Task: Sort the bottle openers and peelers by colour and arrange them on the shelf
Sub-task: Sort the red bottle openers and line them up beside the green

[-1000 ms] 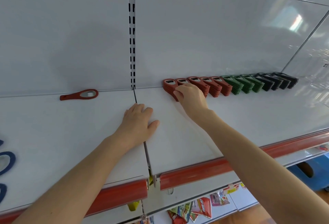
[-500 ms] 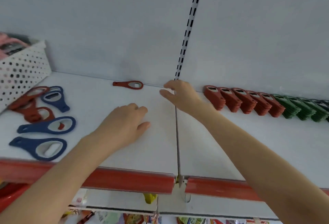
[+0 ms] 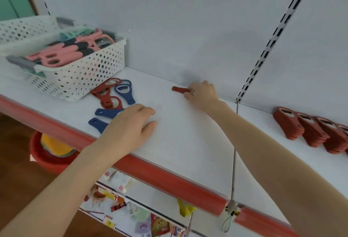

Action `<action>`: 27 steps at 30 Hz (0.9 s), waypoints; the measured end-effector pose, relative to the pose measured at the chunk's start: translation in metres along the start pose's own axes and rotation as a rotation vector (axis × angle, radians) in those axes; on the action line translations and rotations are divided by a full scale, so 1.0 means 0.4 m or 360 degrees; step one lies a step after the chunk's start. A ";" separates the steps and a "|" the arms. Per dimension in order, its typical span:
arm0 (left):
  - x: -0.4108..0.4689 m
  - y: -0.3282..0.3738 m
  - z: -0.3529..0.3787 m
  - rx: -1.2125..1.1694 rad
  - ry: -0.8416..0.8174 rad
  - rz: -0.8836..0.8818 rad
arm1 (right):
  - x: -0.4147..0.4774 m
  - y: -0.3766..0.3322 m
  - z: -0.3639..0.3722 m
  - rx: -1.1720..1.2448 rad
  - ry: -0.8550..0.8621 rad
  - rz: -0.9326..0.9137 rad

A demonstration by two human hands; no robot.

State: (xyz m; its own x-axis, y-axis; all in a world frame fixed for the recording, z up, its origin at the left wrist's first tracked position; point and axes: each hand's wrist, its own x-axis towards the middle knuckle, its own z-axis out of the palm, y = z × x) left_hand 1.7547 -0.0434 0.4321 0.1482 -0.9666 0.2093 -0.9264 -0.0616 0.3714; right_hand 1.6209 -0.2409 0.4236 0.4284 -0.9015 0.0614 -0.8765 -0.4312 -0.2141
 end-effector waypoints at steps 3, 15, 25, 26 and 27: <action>0.008 -0.004 0.006 -0.0098 0.0057 0.0030 | -0.020 0.003 -0.005 0.0143 -0.0025 -0.0033; 0.066 -0.098 -0.064 -0.0963 0.0315 -0.0293 | -0.138 -0.081 -0.068 0.1218 -0.0012 -0.0021; -0.021 -0.235 -0.183 -0.2123 -0.0151 -0.0610 | -0.142 -0.352 -0.056 0.1160 -0.0025 -0.0387; -0.031 -0.251 -0.191 -0.2137 -0.0157 -0.0619 | -0.133 -0.375 -0.044 0.1066 0.0025 -0.0357; -0.040 -0.267 -0.196 -0.2154 -0.0158 -0.0635 | -0.123 -0.397 -0.032 0.0966 0.0040 -0.0331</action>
State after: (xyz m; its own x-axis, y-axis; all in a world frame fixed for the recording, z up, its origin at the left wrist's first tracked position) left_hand 1.8783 -0.0018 0.4602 0.2402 -0.9580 -0.1567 0.2227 -0.1027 0.9695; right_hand 1.7362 -0.1286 0.4669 0.5644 -0.8051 0.1823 -0.4925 -0.5056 -0.7084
